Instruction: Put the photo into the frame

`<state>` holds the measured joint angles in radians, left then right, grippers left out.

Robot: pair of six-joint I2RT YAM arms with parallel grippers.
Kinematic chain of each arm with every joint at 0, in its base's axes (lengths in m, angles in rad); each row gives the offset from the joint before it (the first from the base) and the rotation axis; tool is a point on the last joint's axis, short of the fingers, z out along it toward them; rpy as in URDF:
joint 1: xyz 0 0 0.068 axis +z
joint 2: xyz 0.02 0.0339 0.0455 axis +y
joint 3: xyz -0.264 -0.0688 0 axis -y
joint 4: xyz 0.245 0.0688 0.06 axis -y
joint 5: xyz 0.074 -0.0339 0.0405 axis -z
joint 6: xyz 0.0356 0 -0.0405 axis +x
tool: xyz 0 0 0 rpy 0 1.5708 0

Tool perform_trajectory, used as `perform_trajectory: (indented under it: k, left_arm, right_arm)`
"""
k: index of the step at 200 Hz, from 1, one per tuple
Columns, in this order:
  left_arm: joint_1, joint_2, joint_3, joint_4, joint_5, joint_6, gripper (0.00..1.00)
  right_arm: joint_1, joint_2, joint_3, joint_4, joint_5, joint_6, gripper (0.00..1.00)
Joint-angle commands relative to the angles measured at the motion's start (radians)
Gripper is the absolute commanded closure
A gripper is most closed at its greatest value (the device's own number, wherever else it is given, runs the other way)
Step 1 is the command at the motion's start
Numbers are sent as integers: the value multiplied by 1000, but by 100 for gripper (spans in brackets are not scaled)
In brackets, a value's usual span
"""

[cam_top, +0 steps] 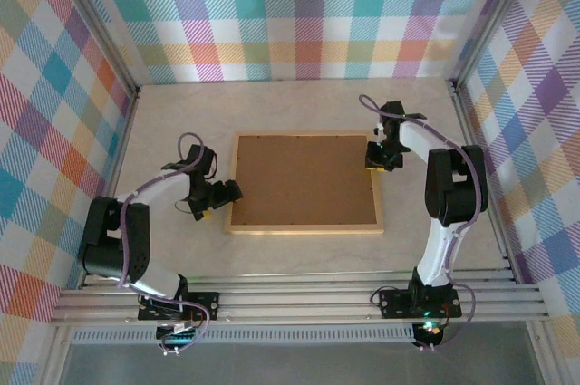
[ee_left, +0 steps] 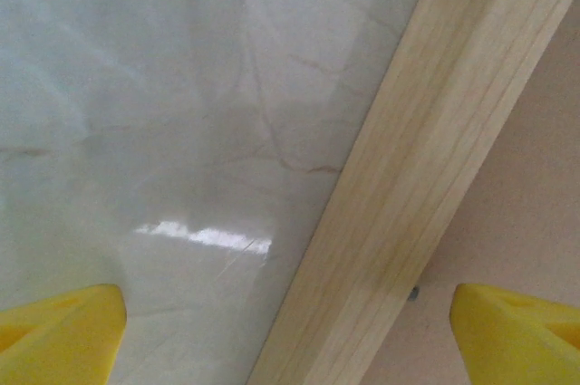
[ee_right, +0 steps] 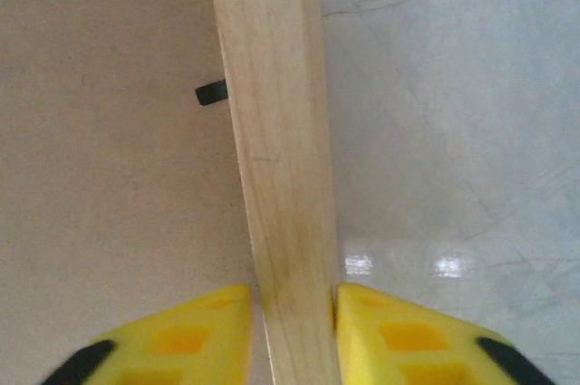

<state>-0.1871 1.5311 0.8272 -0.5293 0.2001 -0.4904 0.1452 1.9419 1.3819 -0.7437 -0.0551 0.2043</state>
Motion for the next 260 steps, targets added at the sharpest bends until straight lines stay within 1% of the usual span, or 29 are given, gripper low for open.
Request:
perform_trajectory:
  k: [1, 14, 30, 42, 52, 78, 103, 127, 163, 197, 229, 245, 260]
  left_arm:
    - [7, 38, 20, 67, 38, -14, 8]
    - [8, 50, 38, 71, 27, -5, 8]
    - [7, 60, 53, 76, 21, 2, 8]
    - [8, 61, 55, 95, 31, 0, 8]
    - [7, 63, 47, 114, 49, -7, 8]
    - [-3, 67, 18, 165, 119, -32, 8]
    - [-40, 48, -17, 179, 146, -60, 8]
    - [-71, 5, -59, 201, 163, -105, 8]
    - [-115, -71, -96, 197, 185, -164, 8]
    - [-169, -134, -100, 180, 187, -214, 8]
    - [-220, -137, -106, 215, 190, -276, 8]
    - [-270, -131, -113, 242, 197, -327, 9]
    - [-317, -133, -106, 239, 181, -347, 8]
  right_arm:
    - [9, -43, -23, -5, -14, 9, 51]
    - [8, -66, -33, -6, 10, 10, 38]
    - [7, -97, -50, -2, 20, 16, 26]
    - [7, -123, -70, 4, 8, 21, 22]
    - [8, -132, -90, 17, -11, 25, 21]
    - [7, -99, -114, 64, -75, 20, 19]
    - [8, -76, -121, 146, -137, 35, 19]
    - [8, -32, -74, 171, -181, 43, 20]
    - [8, 33, -3, 214, -294, 44, 23]
    - [8, 108, 106, 242, -368, 73, 25]
    - [12, 208, 240, 256, -412, 105, 25]
    - [16, 262, 328, 243, -402, 112, 25]
    - [15, 293, 420, 203, -338, 109, 22]
